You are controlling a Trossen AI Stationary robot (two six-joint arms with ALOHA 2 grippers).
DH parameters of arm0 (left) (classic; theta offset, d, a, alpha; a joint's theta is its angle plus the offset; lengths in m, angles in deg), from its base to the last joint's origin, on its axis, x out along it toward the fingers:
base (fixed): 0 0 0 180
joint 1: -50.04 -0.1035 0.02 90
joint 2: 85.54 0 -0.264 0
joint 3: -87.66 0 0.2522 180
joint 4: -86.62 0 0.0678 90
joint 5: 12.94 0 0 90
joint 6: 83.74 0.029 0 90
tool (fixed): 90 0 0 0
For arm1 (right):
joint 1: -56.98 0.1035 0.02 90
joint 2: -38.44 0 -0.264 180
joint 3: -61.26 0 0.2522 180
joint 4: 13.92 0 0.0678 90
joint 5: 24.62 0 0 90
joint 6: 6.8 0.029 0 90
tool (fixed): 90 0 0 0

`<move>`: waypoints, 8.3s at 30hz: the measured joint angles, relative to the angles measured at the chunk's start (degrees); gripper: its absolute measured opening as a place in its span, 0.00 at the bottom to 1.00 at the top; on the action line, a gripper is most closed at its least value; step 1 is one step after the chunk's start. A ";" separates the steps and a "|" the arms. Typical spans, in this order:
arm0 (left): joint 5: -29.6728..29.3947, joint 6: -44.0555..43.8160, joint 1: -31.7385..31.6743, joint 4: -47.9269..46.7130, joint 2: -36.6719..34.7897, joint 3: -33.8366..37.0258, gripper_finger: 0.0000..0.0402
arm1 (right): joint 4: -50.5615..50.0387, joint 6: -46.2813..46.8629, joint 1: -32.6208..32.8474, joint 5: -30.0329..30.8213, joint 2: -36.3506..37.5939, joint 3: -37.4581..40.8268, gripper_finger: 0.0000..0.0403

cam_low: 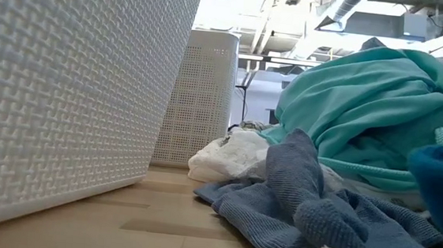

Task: Sort clothes
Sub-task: Put the white dress into the bottom white laundry bin

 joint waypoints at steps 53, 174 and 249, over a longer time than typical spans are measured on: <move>0.29 1.85 -7.15 -0.91 0.02 -7.52 0.61 | -26.57 -33.86 -4.57 32.71 0.34 -45.54 0.00; 81.14 60.53 -42.36 62.02 -8.81 -11.13 0.09 | -14.45 -27.10 -7.92 30.17 0.19 -36.22 0.68; 60.60 39.22 -17.11 22.55 -16.06 -7.35 0.10 | 59.84 -94.22 -31.83 -19.69 -6.20 -41.38 0.00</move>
